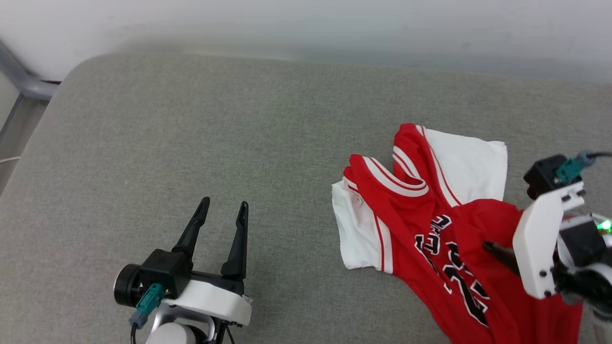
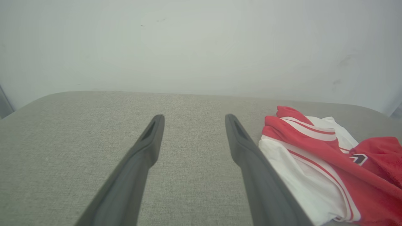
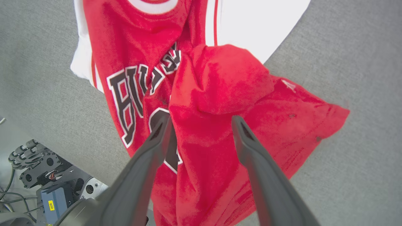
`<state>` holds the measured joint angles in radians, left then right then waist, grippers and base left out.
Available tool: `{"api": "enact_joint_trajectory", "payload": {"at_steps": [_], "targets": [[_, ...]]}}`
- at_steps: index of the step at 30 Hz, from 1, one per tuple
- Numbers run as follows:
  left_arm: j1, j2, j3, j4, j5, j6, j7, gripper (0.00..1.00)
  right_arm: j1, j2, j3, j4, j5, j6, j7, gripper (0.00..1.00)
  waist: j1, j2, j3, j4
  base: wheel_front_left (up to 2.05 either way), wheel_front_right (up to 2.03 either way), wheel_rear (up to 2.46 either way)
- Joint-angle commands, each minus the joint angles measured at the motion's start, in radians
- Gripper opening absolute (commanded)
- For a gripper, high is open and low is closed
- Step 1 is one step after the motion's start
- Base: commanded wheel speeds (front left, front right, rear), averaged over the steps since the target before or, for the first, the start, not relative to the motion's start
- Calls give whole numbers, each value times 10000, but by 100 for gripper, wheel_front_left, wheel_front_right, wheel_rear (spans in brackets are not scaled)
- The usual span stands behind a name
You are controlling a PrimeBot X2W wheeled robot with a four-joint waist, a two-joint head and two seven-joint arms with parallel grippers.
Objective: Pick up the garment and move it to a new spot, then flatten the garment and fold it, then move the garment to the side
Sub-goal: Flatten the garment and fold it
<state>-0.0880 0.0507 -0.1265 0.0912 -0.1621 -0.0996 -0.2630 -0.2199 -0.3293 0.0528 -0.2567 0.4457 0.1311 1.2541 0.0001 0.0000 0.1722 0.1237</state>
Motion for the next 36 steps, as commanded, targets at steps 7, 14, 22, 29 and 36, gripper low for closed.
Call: {"api": "enact_joint_trajectory", "payload": {"at_steps": [7, 14, 22, 29, 36], "targets": [[-457, -7, -521, -52, -173, 122, -26, 100, -2692, -103, 43, 2346, -488, -7, 341, 100, -1, 0, 1156, 1245, 0, 0, 0], [-794, -8, -935, -6, -266, 232, -26, 100, -4458, -435, -13, 4948, -1457, -7, -234, 100, -1, 0, 1721, 1969, 0, 0, 0], [-1033, -7, -1261, -89, -374, 394, -26, 100, -4812, -774, 184, 7141, -2029, -7, -887, 100, -1, 0, 1947, 2323, 0, 0, 0], [-1074, -7, -1260, -147, -348, 481, -26, 100, -4257, -869, 393, 8440, -1794, -11, -852, 0, -1, 0, 1963, 2244, 0, 0, 0], [-898, -7, -1090, -39, -218, 403, -26, 100, -4334, -1663, 265, 8551, -1824, -16, -1674, 0, -1, 0, 1724, 1883, 0, 0, 0]]}}
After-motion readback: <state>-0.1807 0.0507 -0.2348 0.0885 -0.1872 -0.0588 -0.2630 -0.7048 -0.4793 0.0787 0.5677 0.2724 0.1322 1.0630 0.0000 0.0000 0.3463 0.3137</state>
